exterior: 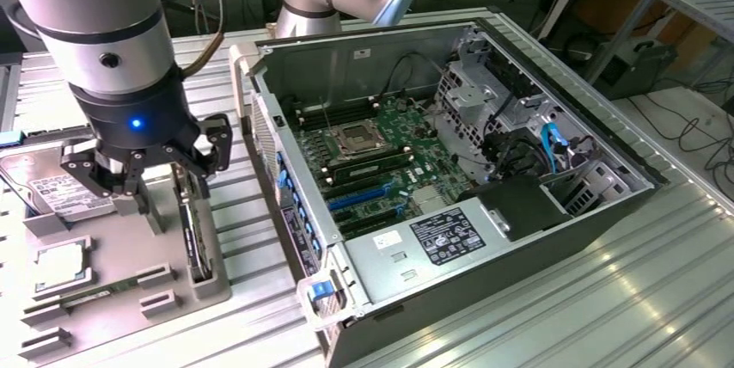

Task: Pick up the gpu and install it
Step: 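Pick up the gpu and move the gpu toward the slot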

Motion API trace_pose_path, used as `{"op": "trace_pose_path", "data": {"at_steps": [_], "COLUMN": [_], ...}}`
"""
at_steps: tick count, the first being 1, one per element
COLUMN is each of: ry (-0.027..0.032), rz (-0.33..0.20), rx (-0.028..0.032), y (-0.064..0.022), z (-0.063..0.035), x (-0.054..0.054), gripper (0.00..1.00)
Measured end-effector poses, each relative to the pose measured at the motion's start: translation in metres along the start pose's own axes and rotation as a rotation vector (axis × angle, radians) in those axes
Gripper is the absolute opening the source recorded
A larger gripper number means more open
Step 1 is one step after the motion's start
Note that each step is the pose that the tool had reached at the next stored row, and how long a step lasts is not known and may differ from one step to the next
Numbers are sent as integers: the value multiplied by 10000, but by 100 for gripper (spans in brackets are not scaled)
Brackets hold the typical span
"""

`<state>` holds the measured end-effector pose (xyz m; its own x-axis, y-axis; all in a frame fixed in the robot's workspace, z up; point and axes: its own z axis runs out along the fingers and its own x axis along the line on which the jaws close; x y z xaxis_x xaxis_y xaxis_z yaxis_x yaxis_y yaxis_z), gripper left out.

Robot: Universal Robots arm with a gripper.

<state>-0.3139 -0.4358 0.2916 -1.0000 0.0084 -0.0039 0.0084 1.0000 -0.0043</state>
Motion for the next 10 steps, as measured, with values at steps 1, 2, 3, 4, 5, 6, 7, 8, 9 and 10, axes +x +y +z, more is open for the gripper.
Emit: {"op": "trace_pose_path", "data": {"at_steps": [1,2,3,4,5,6,7,8,9,10], "ry": [1,1,1,2,4,8,15,20,29,40], "rz": [-2,-4,-4,-5,-7,-8,-10,-12,-13,-16], "rx": [1,0,0,1,0,1,1,0,1,1], "y": [-2,-5,-7,-8,-10,-11,-13,-14,-16,-20], "z": [8,16,25,34,44,53,70,82,96,116], "x": [0,0,0,0,0,0,0,0,0,0], "gripper": [66,66,66,66,66,66,66,66,66,66]}}
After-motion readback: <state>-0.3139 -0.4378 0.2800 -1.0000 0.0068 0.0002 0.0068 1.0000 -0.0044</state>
